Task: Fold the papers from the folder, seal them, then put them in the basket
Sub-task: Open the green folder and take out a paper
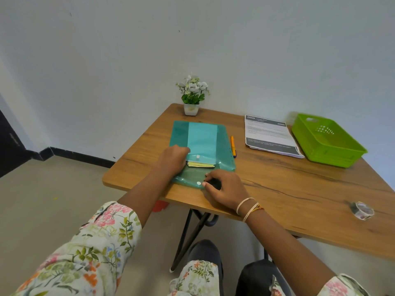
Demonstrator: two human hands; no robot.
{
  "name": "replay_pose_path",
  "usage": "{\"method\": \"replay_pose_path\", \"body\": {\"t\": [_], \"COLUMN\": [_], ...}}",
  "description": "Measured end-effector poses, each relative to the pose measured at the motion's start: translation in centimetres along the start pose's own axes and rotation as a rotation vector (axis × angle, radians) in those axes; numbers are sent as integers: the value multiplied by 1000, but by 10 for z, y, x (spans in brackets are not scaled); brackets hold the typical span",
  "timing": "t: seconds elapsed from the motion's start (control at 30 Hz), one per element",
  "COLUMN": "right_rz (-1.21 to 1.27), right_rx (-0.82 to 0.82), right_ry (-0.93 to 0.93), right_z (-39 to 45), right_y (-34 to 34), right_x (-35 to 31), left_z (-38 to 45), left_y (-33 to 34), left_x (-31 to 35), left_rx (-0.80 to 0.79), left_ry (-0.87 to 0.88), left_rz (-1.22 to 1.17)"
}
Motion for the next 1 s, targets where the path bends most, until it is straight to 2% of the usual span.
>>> {"method": "replay_pose_path", "body": {"t": [0.2,0.4,0.6,0.83,1.0], "right_rz": [-58,-168,-229,-231,-263], "right_rx": [32,59,127,95,74], "right_ry": [57,149,164,175,172], "right_z": [7,22,20,30,34], "right_y": [2,12,17,15,13], "right_x": [-7,-9,-15,-18,-19], "left_z": [-19,-24,-25,-27,-25], "left_y": [15,10,9,10,14], "left_x": [-6,-5,-6,-2,-4], "left_rx": [241,369,428,417,273], "left_ry": [-58,-120,-129,-80,-116], "left_rz": [-181,-228,-253,-256,-273]}}
Point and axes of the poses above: each hand's wrist, its own z-axis towards the middle knuckle, its own y-axis out of the palm, x = y × z, the point moved 2 cm from there along z, towards the middle knuckle, and after that the axes turned 1 degree about y, right-handed, at the moved point
